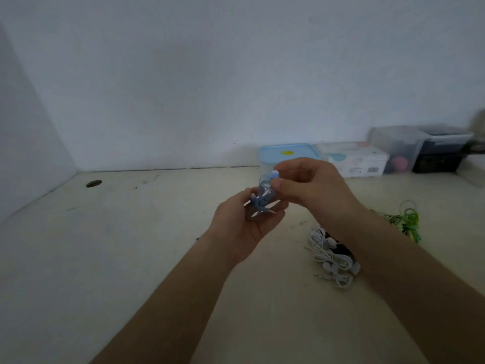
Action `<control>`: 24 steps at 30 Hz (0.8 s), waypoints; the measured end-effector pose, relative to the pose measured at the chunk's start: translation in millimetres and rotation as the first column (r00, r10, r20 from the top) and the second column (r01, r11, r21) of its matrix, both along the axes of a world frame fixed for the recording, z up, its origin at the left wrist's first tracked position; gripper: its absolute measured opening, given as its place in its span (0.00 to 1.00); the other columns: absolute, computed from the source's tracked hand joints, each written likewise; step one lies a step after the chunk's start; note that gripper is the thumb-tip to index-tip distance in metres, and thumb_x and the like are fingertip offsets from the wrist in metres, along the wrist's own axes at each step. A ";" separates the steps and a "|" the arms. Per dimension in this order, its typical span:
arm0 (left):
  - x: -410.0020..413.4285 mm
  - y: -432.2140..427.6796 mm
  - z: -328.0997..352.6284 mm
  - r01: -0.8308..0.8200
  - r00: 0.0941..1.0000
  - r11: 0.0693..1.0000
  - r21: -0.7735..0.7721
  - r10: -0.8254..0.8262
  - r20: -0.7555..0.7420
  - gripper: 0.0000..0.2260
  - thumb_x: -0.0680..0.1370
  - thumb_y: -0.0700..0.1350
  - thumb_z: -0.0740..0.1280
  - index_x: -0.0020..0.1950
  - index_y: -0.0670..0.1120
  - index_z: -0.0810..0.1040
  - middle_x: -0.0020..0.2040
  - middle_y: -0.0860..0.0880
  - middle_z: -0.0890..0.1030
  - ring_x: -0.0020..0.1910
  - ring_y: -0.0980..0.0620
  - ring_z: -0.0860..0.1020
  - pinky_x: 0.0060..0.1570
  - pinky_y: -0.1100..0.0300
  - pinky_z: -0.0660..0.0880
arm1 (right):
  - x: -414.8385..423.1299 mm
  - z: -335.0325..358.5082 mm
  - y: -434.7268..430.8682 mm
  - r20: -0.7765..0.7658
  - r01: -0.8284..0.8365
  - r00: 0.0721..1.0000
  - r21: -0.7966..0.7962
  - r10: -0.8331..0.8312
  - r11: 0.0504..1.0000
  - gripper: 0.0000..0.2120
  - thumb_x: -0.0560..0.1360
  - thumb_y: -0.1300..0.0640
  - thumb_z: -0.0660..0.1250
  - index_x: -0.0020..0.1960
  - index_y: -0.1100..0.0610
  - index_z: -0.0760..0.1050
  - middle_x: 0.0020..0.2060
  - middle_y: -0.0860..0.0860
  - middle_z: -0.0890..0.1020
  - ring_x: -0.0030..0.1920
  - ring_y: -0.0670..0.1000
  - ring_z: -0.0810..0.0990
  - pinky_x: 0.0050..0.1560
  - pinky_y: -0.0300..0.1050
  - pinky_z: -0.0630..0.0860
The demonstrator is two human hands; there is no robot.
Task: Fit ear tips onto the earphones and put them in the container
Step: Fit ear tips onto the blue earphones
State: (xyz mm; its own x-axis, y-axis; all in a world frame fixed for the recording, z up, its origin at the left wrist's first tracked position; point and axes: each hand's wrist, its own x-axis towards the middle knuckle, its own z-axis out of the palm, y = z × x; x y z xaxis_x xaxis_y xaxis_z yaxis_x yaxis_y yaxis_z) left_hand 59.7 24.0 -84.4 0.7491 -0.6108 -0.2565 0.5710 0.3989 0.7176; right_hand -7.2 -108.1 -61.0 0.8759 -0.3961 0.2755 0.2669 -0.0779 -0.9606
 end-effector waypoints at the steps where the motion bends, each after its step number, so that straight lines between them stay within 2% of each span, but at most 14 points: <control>1: 1.7 -0.5 5.0 -0.010 1.000 1.000 -0.005 0.010 -0.019 0.13 0.83 0.41 0.58 0.59 0.36 0.79 0.48 0.37 0.84 0.42 0.42 0.85 0.38 0.51 0.83 | 0.1 2.0 0.3 -0.023 0.052 0.998 -0.110 -0.054 0.993 0.09 0.70 0.64 0.76 0.49 0.58 0.82 0.43 0.55 0.87 0.45 0.54 0.86 0.47 0.47 0.83; 3: 4.5 -3.7 11.5 -0.052 0.998 0.998 0.041 0.052 -0.018 0.12 0.82 0.40 0.60 0.52 0.36 0.81 0.46 0.38 0.84 0.41 0.44 0.83 0.37 0.52 0.83 | 2.2 2.5 -0.2 -0.042 0.120 0.989 -0.331 -0.142 0.936 0.07 0.69 0.61 0.78 0.46 0.55 0.83 0.40 0.50 0.87 0.42 0.51 0.86 0.45 0.45 0.83; 5: 4.1 -8.1 15.7 -0.074 0.997 0.991 0.109 0.073 0.010 0.14 0.83 0.44 0.59 0.50 0.36 0.80 0.47 0.38 0.83 0.43 0.45 0.81 0.37 0.51 0.82 | 3.0 4.3 -2.2 -0.070 0.120 0.983 -0.469 -0.173 0.875 0.06 0.69 0.57 0.78 0.44 0.51 0.83 0.38 0.46 0.86 0.39 0.47 0.85 0.45 0.44 0.82; 8: 3.6 -17.4 16.6 -0.063 0.994 0.970 0.236 0.040 0.099 0.20 0.84 0.54 0.57 0.50 0.39 0.78 0.46 0.40 0.80 0.43 0.45 0.80 0.38 0.51 0.78 | 4.9 6.3 -9.0 -0.188 0.035 0.969 -0.543 -0.162 0.839 0.05 0.69 0.53 0.78 0.43 0.49 0.84 0.36 0.44 0.85 0.37 0.41 0.82 0.42 0.39 0.77; 11: 7.8 -29.1 15.3 -0.047 0.959 0.915 0.401 -0.071 0.275 0.24 0.82 0.60 0.57 0.46 0.42 0.80 0.39 0.43 0.81 0.38 0.46 0.81 0.37 0.53 0.80 | 11.9 8.5 -19.4 -0.289 -0.033 0.941 -0.593 -0.175 0.804 0.05 0.69 0.51 0.77 0.43 0.49 0.85 0.35 0.46 0.85 0.36 0.44 0.82 0.38 0.37 0.75; 14: 17.1 -41.7 13.1 -0.035 0.894 0.877 0.479 -0.186 0.407 0.20 0.82 0.57 0.59 0.46 0.42 0.81 0.36 0.44 0.79 0.29 0.50 0.78 0.34 0.56 0.79 | 22.2 10.3 -31.0 -0.308 -0.069 0.939 -0.603 -0.152 0.795 0.02 0.70 0.54 0.75 0.40 0.51 0.85 0.27 0.43 0.81 0.28 0.40 0.76 0.31 0.30 0.69; 17: 33.4 -55.1 11.3 -0.065 0.864 0.847 0.528 -0.218 0.455 0.19 0.83 0.53 0.58 0.47 0.41 0.81 0.36 0.43 0.79 0.26 0.50 0.75 0.30 0.58 0.77 | 35.3 9.3 -41.2 -0.290 -0.064 0.946 -0.600 -0.142 0.797 0.04 0.72 0.58 0.72 0.39 0.53 0.85 0.23 0.41 0.78 0.26 0.39 0.72 0.30 0.28 0.66; 20: 58.3 -72.3 12.6 -0.082 0.898 0.848 0.524 -0.166 0.408 0.18 0.83 0.51 0.58 0.46 0.40 0.79 0.33 0.43 0.78 0.26 0.50 0.74 0.27 0.60 0.74 | 52.6 11.1 -53.7 -0.317 -0.093 0.945 -0.496 -0.080 0.863 0.08 0.74 0.60 0.69 0.45 0.52 0.86 0.32 0.45 0.84 0.30 0.39 0.76 0.33 0.28 0.71; 22: 75.4 -81.8 13.2 -0.070 0.918 0.852 0.519 -0.149 0.368 0.17 0.83 0.49 0.59 0.42 0.40 0.78 0.32 0.44 0.77 0.26 0.50 0.73 0.27 0.61 0.72 | 65.0 12.9 -65.1 -0.372 -0.089 0.926 -0.377 -0.062 0.922 0.09 0.75 0.63 0.67 0.50 0.52 0.84 0.38 0.49 0.85 0.34 0.42 0.78 0.37 0.35 0.76; 24: 92.1 -90.5 9.7 -0.071 0.922 0.830 0.554 -0.157 0.353 0.15 0.82 0.45 0.59 0.39 0.41 0.77 0.32 0.44 0.76 0.25 0.51 0.72 0.26 0.63 0.71 | 80.0 12.5 -83.5 -0.375 -0.011 0.918 -0.348 -0.129 0.937 0.10 0.76 0.63 0.66 0.53 0.53 0.81 0.44 0.51 0.83 0.39 0.47 0.80 0.41 0.40 0.78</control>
State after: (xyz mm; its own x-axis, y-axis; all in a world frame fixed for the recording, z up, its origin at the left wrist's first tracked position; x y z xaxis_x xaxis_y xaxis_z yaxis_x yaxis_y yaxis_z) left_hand 151.8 -66.5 -74.7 0.8315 -0.4870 -0.2671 0.2255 -0.1435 0.9636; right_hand 72.8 -191.6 -48.5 0.9176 -0.3948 0.0463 -0.1348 -0.4186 -0.8981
